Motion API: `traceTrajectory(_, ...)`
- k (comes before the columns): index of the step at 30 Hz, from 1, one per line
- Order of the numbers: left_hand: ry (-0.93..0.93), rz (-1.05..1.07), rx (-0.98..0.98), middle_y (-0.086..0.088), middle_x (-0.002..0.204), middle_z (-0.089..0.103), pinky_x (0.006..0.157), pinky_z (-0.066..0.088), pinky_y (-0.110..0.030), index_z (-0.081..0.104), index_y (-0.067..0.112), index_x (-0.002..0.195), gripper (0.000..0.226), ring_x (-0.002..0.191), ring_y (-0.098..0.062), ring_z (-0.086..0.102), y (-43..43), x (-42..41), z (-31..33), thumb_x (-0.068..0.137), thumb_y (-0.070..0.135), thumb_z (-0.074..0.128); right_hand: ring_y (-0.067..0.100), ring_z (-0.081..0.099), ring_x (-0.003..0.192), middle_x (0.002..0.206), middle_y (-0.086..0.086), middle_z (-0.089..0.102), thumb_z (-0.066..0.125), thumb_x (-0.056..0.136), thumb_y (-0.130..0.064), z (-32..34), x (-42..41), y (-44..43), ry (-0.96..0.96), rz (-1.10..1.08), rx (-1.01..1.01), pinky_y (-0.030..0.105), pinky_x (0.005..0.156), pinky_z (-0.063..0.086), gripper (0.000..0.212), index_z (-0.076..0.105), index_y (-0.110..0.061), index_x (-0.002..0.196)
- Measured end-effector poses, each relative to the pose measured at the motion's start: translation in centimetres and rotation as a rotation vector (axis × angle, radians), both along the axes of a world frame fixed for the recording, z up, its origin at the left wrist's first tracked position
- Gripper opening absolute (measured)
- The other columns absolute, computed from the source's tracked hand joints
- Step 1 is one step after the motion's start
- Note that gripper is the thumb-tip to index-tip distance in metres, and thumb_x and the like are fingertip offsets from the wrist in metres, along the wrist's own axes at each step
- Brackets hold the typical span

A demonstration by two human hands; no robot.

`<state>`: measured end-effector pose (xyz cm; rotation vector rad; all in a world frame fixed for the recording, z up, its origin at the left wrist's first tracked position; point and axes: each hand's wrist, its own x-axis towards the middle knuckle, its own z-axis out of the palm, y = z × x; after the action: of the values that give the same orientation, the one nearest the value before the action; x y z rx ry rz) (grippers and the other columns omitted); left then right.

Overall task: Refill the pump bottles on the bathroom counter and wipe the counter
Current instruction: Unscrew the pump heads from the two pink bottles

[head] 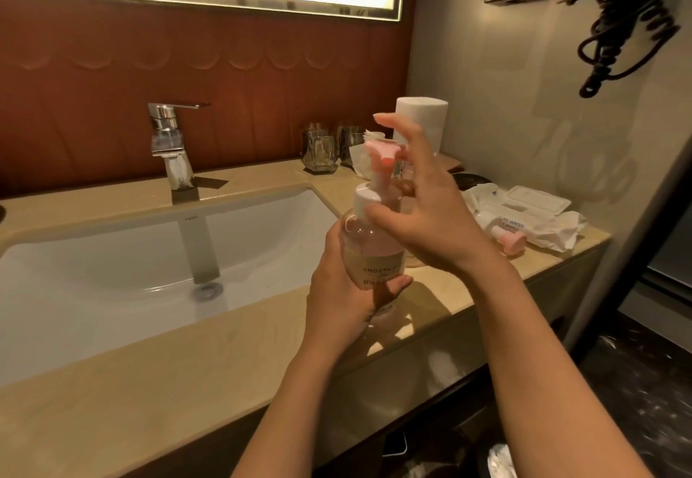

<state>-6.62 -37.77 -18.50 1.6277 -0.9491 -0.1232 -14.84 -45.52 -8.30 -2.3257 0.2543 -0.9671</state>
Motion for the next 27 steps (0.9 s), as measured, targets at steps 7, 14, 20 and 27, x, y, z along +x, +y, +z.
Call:
traceTrajectory(7,0.019,0.011,0.006,0.03,0.115,0.044,0.079,0.04,-0.011,0.023,0.047,0.134,0.095,0.107,0.003,0.047,-0.2,-0.2,0.2,0.058,0.054,0.08,0.018,0.049,0.115,0.13,0.001,0.048,0.077,0.062,-0.058,-0.3,1.0,0.8,-0.043,-0.286,-0.093,0.044,0.094,0.049,0.091,0.028,-0.031,0.134)
traceTrajectory(14,0.014,-0.002,0.003,0.024,0.125,0.048,0.085,0.044,-0.016,0.022,0.051,0.132,0.097,0.113,-0.002,0.051,-0.1,0.1,-0.2,0.054,0.061,0.078,0.023,0.052,0.112,0.128,-0.002,0.041,0.075,0.074,-0.019,-0.3,0.1,-0.2,-0.039,-0.058,0.086,0.044,0.092,0.051,0.074,0.027,-0.032,0.13)
traceTrajectory(20,0.013,0.008,0.012,0.031,0.111,0.043,0.075,0.035,-0.004,0.018,0.053,0.124,0.09,0.103,0.007,0.045,0.1,-0.2,0.4,0.059,0.051,0.081,0.017,0.039,0.124,0.14,0.002,0.033,0.082,0.061,-0.047,-0.7,1.4,0.8,-0.147,-0.22,0.044,0.039,0.097,0.044,0.106,0.015,-0.034,0.142)
traceTrajectory(27,0.0,-0.003,-0.001,0.016,0.132,0.05,0.094,0.048,-0.027,0.024,0.043,0.137,0.1,0.117,-0.006,0.051,0.1,0.2,-0.2,0.056,0.056,0.081,0.016,0.044,0.117,0.136,0.001,0.04,0.076,0.072,-0.023,0.0,0.5,0.7,-0.116,-0.174,0.006,0.043,0.093,0.05,0.088,0.02,-0.034,0.14)
